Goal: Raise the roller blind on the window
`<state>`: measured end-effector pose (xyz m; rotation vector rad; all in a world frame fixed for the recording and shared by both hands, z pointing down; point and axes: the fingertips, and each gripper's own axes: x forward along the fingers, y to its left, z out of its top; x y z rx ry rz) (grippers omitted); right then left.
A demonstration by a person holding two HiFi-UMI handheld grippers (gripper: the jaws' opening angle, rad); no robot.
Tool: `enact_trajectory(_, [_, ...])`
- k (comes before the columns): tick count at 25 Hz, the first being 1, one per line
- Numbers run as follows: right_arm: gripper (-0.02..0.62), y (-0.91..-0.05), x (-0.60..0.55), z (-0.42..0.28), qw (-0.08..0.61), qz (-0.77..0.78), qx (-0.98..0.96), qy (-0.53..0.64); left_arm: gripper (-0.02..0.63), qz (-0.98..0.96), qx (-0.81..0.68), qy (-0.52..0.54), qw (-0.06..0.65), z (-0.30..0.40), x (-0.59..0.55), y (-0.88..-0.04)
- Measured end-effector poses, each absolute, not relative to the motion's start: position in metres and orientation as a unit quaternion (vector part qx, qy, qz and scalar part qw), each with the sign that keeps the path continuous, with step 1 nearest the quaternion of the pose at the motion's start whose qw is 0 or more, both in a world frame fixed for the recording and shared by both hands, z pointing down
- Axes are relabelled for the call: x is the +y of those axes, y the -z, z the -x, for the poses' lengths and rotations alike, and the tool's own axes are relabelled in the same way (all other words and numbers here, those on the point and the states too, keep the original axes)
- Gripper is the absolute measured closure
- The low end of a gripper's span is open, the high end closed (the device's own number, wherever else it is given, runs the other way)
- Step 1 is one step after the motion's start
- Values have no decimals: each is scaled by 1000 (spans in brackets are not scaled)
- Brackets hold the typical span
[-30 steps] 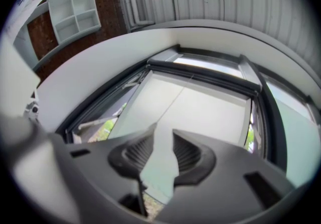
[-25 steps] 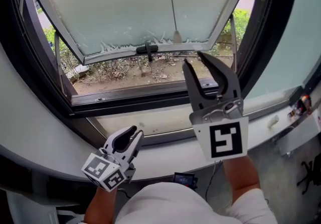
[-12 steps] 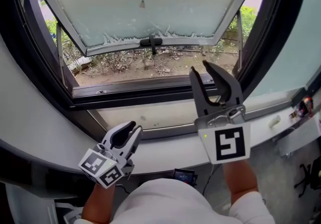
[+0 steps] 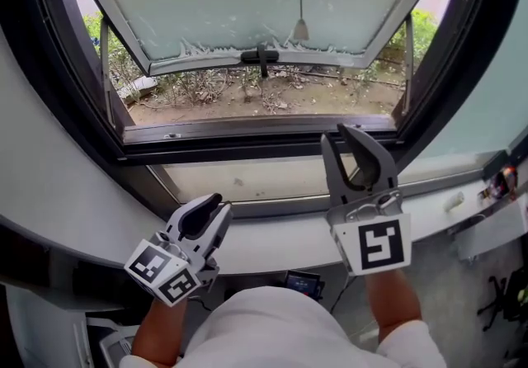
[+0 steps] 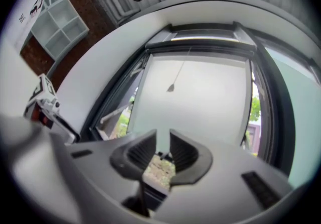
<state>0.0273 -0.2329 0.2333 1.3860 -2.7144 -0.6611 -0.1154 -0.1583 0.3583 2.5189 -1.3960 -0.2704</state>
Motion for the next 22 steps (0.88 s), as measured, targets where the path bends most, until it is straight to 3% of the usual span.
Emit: enact_trajectory(22, [520, -357, -197, -1, 79, -460, -882, 71, 497, -868, -455, 87, 180, 145, -127, -404])
